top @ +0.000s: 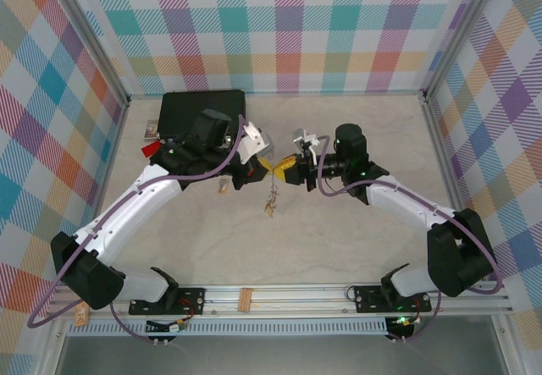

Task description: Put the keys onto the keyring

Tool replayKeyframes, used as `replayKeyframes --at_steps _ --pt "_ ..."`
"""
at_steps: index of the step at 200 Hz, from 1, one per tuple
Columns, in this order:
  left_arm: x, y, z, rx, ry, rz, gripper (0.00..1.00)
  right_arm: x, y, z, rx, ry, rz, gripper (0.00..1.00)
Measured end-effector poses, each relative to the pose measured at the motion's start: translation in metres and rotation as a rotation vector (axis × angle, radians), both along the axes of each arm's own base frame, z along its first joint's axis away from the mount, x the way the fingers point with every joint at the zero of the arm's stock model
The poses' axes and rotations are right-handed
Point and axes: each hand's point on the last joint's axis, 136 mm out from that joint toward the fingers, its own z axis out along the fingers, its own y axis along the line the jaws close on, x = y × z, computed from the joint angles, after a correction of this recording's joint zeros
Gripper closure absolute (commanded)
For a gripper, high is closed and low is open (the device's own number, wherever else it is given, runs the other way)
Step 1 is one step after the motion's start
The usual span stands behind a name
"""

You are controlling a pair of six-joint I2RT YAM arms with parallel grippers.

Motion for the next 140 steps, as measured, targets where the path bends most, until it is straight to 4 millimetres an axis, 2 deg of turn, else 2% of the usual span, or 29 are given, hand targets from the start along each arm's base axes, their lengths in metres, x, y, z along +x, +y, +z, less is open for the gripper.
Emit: replayKeyframes --at_steps 16,25,49,56,87,118,140 --pt "0.0 0.0 0.0 0.0 0.002 0.001 1.0 -0.001 0.0 0.0 0.001 0.0 0.004 0.95" --pt "0.0 0.0 -0.001 0.0 0.004 0.002 1.0 -0.001 0.0 0.0 0.0 0.001 0.004 1.0" --pt "0.0 0.0 -0.001 0.0 0.004 0.002 1.0 -0.001 0.0 -0.001 -0.001 0.003 0.004 1.0" --pt "0.0 0.0 -0.001 0.0 0.004 0.002 0.93 -0.001 0.0 -0.001 -0.001 0.003 0.003 1.0" --pt "0.004 -0.002 -0.001 -0.025 0.009 0.023 0.77 0.002 0.0 0.001 0.002 -0.005 -0.011 1.0" --pt "0.003 -0.002 -0.003 -0.113 -0.005 0.069 0.75 0.008 -0.003 0.002 0.017 0.002 -0.04 1.0" --pt "0.003 0.005 -0.005 -0.213 -0.02 0.125 0.76 0.01 -0.005 0.004 0.027 0.01 -0.051 1.0"
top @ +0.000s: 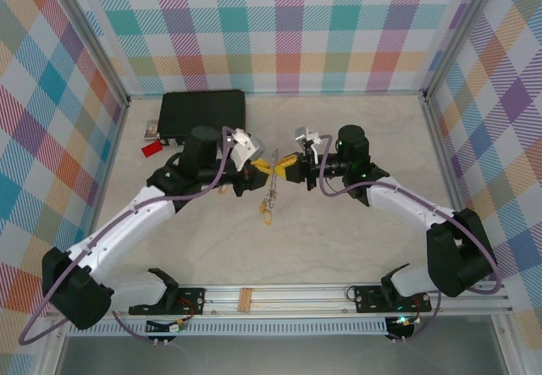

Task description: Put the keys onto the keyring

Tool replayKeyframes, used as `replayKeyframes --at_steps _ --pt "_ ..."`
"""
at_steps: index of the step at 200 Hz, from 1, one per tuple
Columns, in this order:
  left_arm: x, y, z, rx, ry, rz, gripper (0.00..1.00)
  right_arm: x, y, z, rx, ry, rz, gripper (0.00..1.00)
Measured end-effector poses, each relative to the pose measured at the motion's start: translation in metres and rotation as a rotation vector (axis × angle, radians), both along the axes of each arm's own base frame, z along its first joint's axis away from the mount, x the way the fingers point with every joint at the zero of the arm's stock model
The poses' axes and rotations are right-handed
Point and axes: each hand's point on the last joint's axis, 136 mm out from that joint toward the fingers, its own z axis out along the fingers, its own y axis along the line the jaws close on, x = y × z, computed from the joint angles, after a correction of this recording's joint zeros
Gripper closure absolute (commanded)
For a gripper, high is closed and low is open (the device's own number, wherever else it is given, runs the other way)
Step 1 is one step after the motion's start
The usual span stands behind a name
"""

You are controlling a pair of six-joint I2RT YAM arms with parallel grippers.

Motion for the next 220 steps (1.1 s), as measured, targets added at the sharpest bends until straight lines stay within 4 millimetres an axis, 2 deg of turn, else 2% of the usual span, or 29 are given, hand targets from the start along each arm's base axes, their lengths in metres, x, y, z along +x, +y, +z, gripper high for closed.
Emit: replayKeyframes --at_steps 29,85,138,220 --pt "0.004 0.006 0.001 -0.092 -0.001 0.037 0.76 0.002 -0.002 0.006 0.013 -0.007 -0.012 1.0" --pt "0.007 -0.002 0.029 -0.203 -0.045 0.01 0.78 0.001 -0.003 0.015 0.038 -0.007 -0.015 1.0" --pt "0.011 -0.007 0.023 -0.212 -0.013 -0.002 0.78 0.0 -0.003 0.018 0.044 -0.013 -0.016 1.0" --pt "0.012 -0.009 0.024 -0.235 0.007 -0.018 0.81 -0.003 -0.005 0.023 0.059 -0.023 -0.016 1.0"
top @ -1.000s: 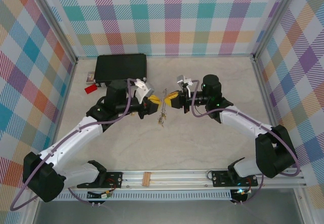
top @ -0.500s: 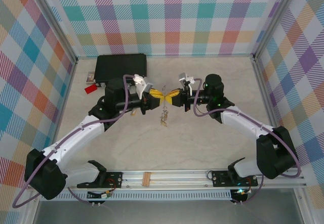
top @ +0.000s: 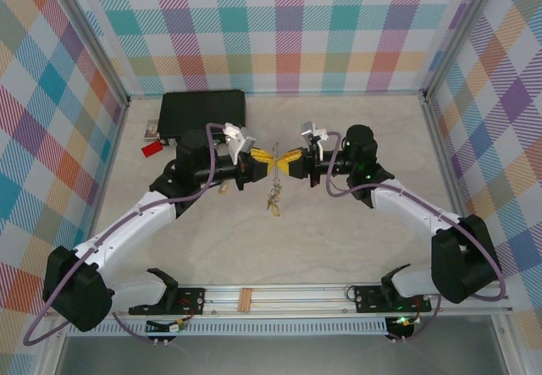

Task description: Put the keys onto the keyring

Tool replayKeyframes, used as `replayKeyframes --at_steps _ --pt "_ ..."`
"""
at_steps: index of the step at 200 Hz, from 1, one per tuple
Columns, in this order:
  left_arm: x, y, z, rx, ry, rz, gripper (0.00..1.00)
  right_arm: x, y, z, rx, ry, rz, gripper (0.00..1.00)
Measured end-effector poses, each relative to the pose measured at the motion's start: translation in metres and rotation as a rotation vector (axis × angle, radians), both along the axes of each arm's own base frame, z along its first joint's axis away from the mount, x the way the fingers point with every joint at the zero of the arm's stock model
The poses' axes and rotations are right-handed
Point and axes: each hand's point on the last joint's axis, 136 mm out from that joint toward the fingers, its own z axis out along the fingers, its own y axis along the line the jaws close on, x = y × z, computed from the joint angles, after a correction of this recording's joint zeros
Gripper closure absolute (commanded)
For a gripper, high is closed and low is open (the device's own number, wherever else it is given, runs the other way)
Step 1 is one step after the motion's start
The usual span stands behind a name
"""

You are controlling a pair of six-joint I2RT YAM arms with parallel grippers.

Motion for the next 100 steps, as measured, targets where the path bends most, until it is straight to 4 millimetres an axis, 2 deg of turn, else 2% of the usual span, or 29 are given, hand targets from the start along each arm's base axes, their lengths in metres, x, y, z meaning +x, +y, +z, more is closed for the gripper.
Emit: replayKeyframes --at_steps 52,87,96,100 --pt "-0.0027 -0.0043 -0.0048 -0.004 0.023 -0.037 0.85 0.0007 -0.0012 -0.0023 -0.002 0.008 -0.004 1.0" --pt "-0.0036 -0.0051 -0.0021 -0.016 0.025 -0.045 0.91 0.0007 -0.0012 -0.0015 0.0 0.007 -0.004 1.0" --pt "-0.0037 -0.0052 -0.0017 -0.018 0.026 -0.045 0.95 0.0011 -0.0014 -0.0009 0.002 0.004 -0.005 1.0" --pt "-0.0037 -0.0052 -0.0014 -0.019 0.025 -0.046 1.0 0.0012 -0.0015 -0.0008 0.002 0.003 -0.005 1.0"
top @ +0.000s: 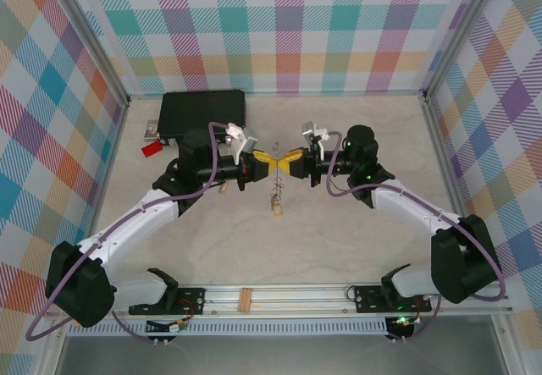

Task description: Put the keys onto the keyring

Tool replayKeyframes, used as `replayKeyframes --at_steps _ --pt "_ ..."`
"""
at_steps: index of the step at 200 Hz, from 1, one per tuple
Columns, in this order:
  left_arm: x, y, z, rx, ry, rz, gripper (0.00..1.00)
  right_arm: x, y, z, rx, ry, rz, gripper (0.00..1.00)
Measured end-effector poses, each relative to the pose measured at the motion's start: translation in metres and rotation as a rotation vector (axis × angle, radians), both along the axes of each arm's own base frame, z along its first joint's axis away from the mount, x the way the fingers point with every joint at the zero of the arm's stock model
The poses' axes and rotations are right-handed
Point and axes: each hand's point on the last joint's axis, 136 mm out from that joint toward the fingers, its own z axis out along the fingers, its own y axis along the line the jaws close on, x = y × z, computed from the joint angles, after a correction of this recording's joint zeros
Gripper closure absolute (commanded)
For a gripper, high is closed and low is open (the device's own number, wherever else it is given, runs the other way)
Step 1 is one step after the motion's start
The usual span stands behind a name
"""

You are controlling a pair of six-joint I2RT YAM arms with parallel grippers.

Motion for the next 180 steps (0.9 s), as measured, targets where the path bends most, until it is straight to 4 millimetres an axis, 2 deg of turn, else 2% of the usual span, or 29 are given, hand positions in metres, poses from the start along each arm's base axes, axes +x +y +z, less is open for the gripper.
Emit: replayKeyframes --at_steps 34,40,50,63,87,111,149,180 --pt "-0.001 0.0 0.001 -0.005 0.001 -0.007 1.0 0.0 0.0 0.0 0.001 -0.002 -0.001 0.98" --pt "-0.001 0.0 0.001 -0.005 0.001 -0.008 1.0 0.0 0.0 0.0 0.001 -0.002 -0.002 0.93" --pt "-0.001 0.0 0.001 -0.005 0.001 -0.008 1.0 0.001 0.0 0.001 0.002 0.0 -0.002 0.78" --pt "-0.001 0.0 0.001 -0.005 0.001 -0.008 1.0 0.002 -0.001 0.001 0.001 0.002 -0.013 0.68" --pt "0.0 0.0 0.001 -0.003 0.001 -0.004 1.0 0.007 -0.008 0.0 -0.003 -0.004 -0.096 0.65" --pt "0.0 0.0 0.0 0.0 0.004 0.001 1.0 0.017 -0.028 -0.003 -0.002 0.001 -0.252 0.48" --pt "0.001 0.002 0.0 0.004 -0.002 0.015 1.0 0.04 -0.054 -0.007 -0.013 0.011 -0.468 0.51" --pt "0.002 0.006 0.006 0.001 -0.017 0.042 1.0 0.061 -0.058 -0.036 -0.077 0.096 -0.547 0.6"
